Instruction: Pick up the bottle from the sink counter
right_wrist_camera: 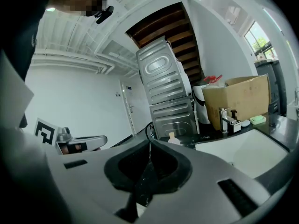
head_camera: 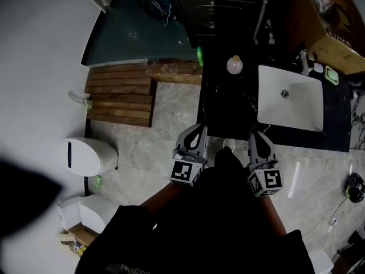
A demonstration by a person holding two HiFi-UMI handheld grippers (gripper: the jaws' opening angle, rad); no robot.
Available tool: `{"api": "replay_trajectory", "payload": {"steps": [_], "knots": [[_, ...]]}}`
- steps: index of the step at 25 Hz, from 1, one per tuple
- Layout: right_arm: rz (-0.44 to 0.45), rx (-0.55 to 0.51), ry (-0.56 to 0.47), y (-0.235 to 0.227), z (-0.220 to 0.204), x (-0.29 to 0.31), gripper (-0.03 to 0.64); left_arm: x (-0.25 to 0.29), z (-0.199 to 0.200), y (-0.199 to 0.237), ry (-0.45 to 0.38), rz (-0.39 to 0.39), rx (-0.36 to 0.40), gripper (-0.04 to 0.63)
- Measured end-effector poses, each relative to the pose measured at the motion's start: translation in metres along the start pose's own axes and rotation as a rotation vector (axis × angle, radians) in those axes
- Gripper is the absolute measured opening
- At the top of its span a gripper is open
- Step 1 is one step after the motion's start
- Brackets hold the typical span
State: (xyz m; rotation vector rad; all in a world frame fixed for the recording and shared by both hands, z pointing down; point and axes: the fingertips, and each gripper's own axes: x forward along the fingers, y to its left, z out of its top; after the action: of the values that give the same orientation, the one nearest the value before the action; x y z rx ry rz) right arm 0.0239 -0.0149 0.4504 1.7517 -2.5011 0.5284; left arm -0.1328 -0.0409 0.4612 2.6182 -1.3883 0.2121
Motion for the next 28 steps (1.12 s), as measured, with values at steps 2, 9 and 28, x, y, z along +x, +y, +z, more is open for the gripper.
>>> {"api": "replay_trajectory", "payload": {"steps": [2, 9, 28], "knots": [[0.014, -0.005, -0.005, -0.016, 0.007, 0.013, 0.04, 0.023, 0.001, -0.001, 0.017, 0.005, 0.01, 0.017], [0.079, -0.002, -0.016, -0.059, 0.022, 0.049, 0.04, 0.086, 0.005, -0.008, 0.048, 0.032, 0.02, 0.017], [0.149, 0.039, 0.046, -0.093, 0.025, 0.097, 0.04, 0.179, -0.02, 0.016, 0.144, 0.107, -0.009, 0.018]]}}
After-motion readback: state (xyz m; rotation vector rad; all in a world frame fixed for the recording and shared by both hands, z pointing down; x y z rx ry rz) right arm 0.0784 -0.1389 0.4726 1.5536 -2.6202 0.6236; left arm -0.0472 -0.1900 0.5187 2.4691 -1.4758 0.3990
